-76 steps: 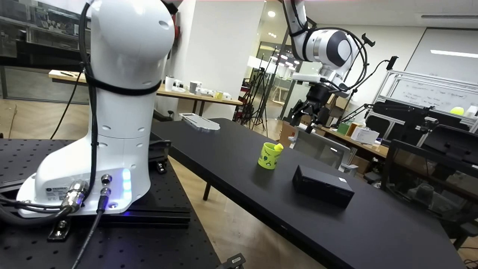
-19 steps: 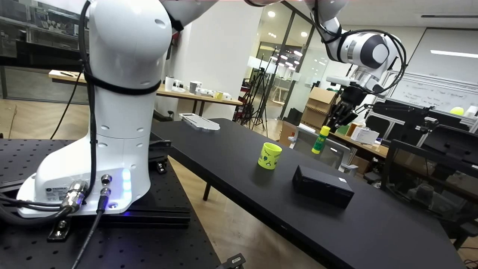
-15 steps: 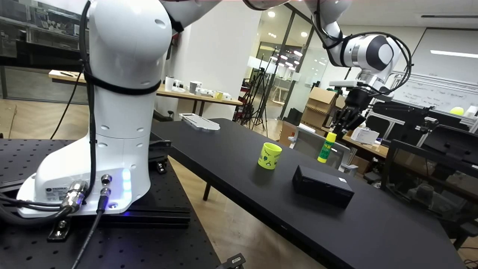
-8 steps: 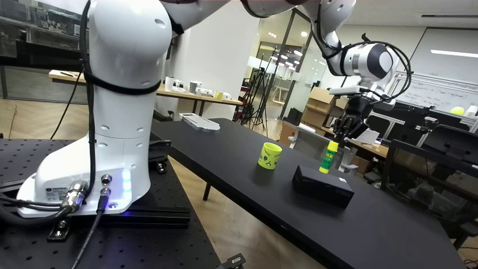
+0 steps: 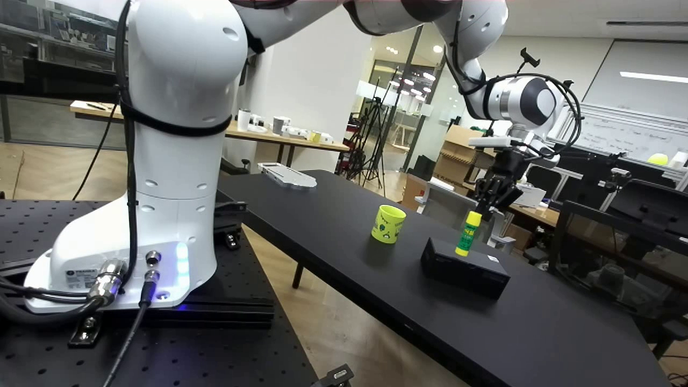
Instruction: Remove the glue stick from the yellow mug and put it on the black box
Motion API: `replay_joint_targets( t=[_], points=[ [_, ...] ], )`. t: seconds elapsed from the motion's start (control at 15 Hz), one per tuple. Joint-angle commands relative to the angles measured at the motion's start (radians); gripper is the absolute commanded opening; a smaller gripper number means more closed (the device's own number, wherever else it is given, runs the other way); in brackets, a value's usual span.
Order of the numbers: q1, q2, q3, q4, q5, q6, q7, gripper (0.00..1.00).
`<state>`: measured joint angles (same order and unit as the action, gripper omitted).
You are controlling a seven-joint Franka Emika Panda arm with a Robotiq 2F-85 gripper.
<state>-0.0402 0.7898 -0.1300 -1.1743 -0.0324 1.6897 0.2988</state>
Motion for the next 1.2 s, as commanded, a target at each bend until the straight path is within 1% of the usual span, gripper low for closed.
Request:
replay_joint_targets(
  t=[0.0, 0.2, 0.4, 0.67, 0.73, 0.8, 0.93, 1.13],
  points=[
    [-0.012, 0.019, 0.018, 0.031, 0.021, 0.024, -0.003, 0.07],
    [-0.017, 0.020, 0.030, 0.021, 0.050, 0.057, -0.007, 0.07],
    [-0.020, 0.025, 0.038, 0.017, 0.079, 0.064, -0.010, 0.07],
    [-0.018, 0.025, 0.035, 0.011, 0.090, 0.074, -0.012, 0.07],
    [-0.015, 0.024, 0.032, 0.011, 0.086, 0.072, -0.005, 0.24],
    [-0.013, 0.022, 0.031, 0.009, 0.082, 0.068, -0.008, 0.54],
    [-0.006, 0.002, 0.031, -0.007, 0.075, 0.074, -0.011, 0.54],
    [0.010, -0.053, 0.030, -0.049, 0.060, 0.104, -0.020, 0.74]
  ],
)
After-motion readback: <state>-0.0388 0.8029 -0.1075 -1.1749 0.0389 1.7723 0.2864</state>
